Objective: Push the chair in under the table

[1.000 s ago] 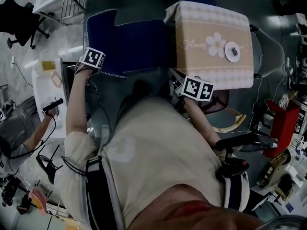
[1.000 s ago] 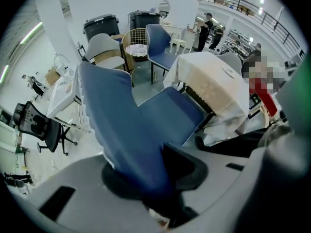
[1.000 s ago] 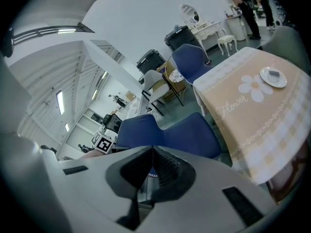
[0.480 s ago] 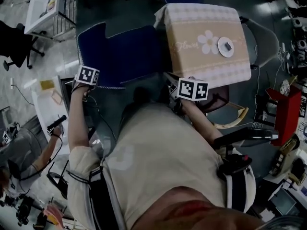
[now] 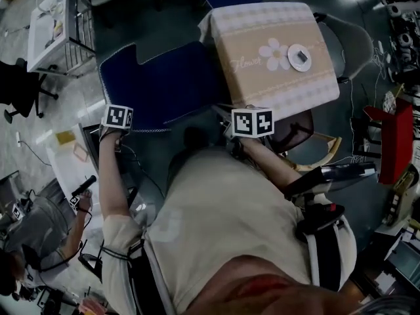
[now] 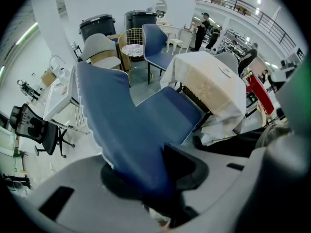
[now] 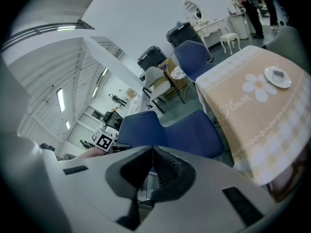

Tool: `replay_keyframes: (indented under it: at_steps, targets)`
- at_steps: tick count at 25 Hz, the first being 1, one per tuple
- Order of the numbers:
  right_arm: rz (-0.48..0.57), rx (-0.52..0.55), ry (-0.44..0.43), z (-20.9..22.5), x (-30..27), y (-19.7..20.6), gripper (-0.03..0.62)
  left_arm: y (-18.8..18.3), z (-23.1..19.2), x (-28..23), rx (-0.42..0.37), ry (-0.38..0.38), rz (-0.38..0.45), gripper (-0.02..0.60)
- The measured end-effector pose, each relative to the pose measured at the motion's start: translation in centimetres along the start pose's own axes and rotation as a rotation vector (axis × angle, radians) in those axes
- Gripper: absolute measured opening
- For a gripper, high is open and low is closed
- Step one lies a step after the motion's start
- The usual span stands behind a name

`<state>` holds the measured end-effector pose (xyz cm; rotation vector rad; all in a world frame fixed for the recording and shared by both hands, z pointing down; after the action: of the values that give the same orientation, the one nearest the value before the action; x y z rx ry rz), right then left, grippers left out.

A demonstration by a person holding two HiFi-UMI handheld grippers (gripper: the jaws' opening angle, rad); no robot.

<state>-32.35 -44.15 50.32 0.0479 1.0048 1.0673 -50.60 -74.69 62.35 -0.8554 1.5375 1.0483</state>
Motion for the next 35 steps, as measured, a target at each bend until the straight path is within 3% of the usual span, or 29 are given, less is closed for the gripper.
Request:
replay_keyframes:
  at_steps: [7, 15, 21, 25, 30, 32, 35]
  targets:
    - [-0.009, -0.033, -0.007, 0.0, -0.7, 1.1, 0.012, 1.9, -1.0, 0.0, 0.025, -0.009, -0.005, 0.132]
    - [0.025, -0.035, 0.006, 0.6, 0.1, 0.6, 0.012, 0.2, 1.6, -0.4, 0.003, 0.022, 0.010, 0.132]
    - [0.031, -0.043, 0.011, 0.9, -2.0, 1.2, 0.012, 0.8, -0.7, -1.8, 0.008, 0.018, 0.013, 0.132]
    - [0.046, -0.073, 0.041, 0.6, 1.2, 0.7, 0.012, 0.0, 0.8, 0.0, -0.016, 0.030, -0.001, 0.132]
    - [0.013, -0.059, 0.000, -1.5, 3.1, 2.2, 0.012, 4.3, 1.7, 3.0, 0.029, 0.006, -0.007, 0.133]
    - [0.015, -0.059, 0.000, -0.7, 3.1, 2.6, 0.012, 3.6, 2.6, 1.7, -0.007, 0.003, 0.027, 0.135]
    - [0.049, -0.075, 0.026, 1.0, 3.0, 1.8, 0.012, 0.7, 4.6, -0.1, -0.033, 0.056, 0.012, 0.135]
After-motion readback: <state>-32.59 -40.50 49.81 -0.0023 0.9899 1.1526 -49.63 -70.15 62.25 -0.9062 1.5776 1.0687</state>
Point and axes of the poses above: the fingertips, and each gripper's own axes: x backward along the fingers, z to its right, y out of its underside, the point moved 5 cm from there along x, backward along the fingers, and after that the axes turned 9 degrees about x, right-handed, at the moved point
